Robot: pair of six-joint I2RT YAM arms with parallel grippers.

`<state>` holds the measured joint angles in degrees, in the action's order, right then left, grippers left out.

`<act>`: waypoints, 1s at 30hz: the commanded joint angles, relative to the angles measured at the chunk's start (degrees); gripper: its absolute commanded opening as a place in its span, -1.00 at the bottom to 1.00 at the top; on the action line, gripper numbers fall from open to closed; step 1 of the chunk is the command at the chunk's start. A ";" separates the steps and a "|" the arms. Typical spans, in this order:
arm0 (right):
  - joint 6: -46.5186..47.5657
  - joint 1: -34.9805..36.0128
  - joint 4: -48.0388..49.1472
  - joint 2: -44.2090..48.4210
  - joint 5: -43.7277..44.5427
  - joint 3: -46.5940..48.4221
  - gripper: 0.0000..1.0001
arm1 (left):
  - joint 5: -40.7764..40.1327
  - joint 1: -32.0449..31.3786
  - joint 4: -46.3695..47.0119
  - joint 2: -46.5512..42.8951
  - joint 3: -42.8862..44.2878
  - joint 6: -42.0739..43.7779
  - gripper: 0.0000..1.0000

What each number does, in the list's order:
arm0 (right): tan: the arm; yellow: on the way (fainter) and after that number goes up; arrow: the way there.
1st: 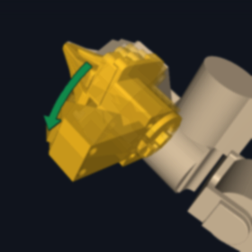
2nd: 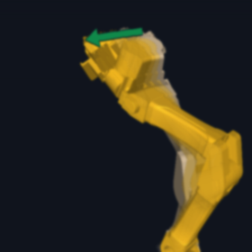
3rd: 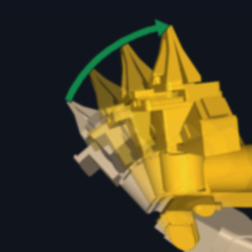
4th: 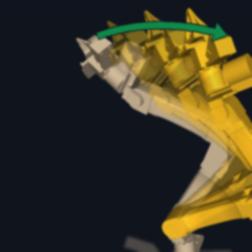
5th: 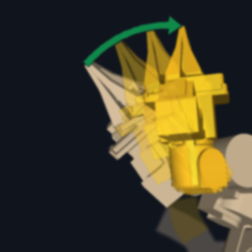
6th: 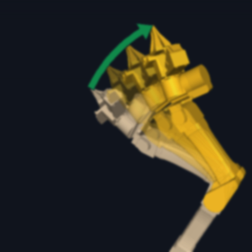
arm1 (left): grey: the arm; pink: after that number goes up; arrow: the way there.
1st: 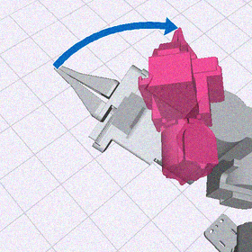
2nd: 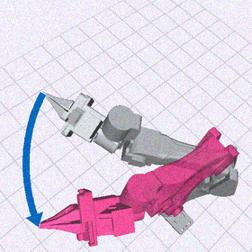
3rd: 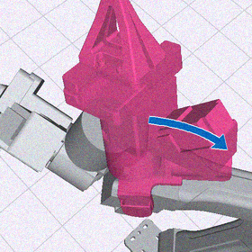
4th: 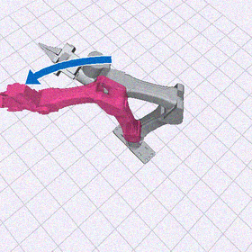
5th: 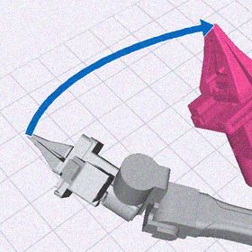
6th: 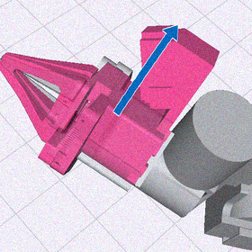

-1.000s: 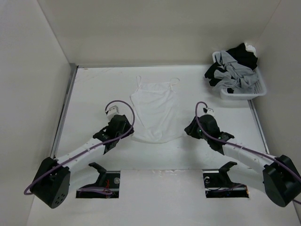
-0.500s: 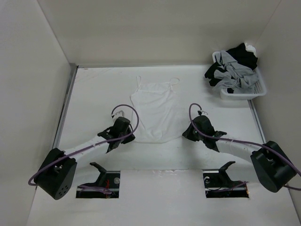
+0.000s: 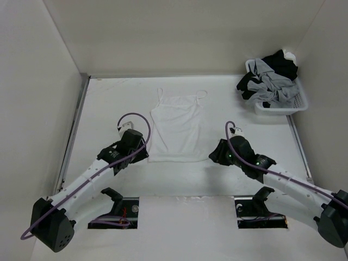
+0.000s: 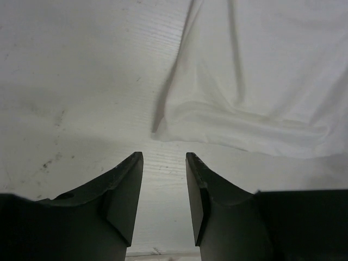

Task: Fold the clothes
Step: Flatten the tank top out

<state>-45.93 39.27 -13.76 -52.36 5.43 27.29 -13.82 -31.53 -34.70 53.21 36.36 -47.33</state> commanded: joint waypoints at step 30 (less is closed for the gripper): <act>1.20 -9.78 15.87 -16.46 0.28 -3.21 -0.24 | 4.33 1.16 23.10 14.37 -11.49 0.13 -0.52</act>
<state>-44.45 30.37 -2.15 -69.01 6.26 24.49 -10.66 -30.65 -13.72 66.50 25.96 -47.79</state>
